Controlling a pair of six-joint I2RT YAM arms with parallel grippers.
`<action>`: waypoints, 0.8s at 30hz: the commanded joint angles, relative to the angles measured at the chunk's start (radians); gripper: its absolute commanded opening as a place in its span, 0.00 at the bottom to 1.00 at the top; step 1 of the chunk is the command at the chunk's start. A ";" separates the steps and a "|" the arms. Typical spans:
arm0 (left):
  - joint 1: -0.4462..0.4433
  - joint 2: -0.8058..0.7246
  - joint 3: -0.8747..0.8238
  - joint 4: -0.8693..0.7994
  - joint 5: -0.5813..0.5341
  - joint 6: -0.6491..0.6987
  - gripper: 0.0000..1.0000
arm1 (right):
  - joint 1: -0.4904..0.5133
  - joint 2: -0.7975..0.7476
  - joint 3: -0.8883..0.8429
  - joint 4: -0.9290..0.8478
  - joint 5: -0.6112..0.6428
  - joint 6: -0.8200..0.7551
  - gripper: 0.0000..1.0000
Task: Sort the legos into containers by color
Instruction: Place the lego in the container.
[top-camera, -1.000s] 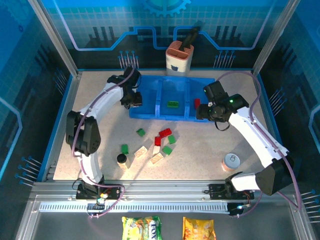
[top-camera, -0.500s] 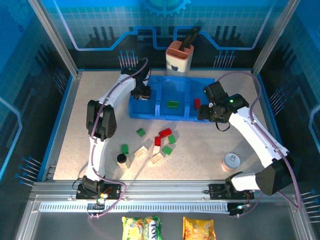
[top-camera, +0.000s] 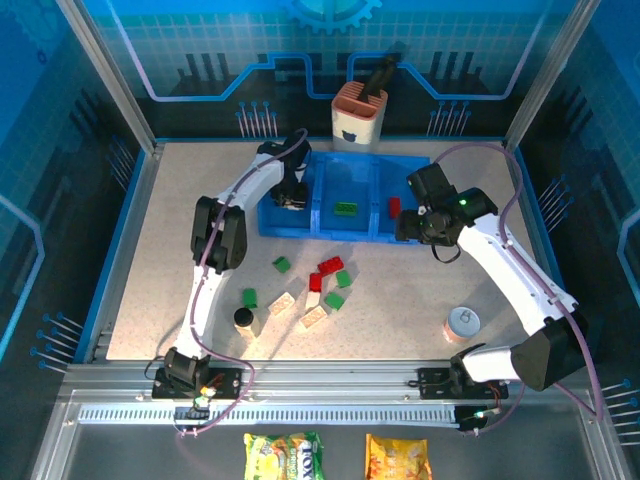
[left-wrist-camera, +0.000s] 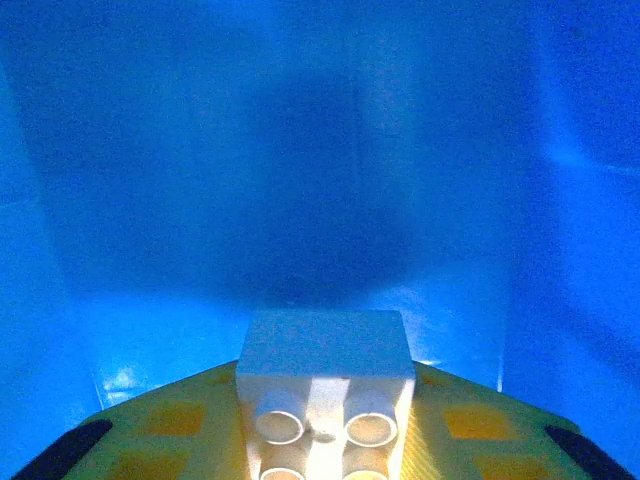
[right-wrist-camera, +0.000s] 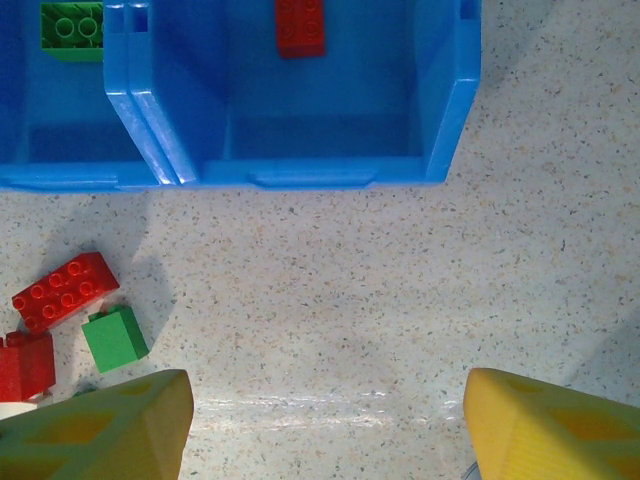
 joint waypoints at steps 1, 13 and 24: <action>-0.004 0.035 0.044 -0.030 -0.028 0.008 0.35 | 0.003 -0.020 0.023 -0.023 0.006 0.000 0.73; -0.003 0.085 0.086 -0.039 -0.050 0.005 0.40 | 0.003 -0.026 0.031 -0.036 0.002 0.005 0.73; -0.003 0.043 0.086 -0.038 -0.030 -0.012 0.44 | 0.016 -0.027 0.059 -0.044 0.004 0.010 0.73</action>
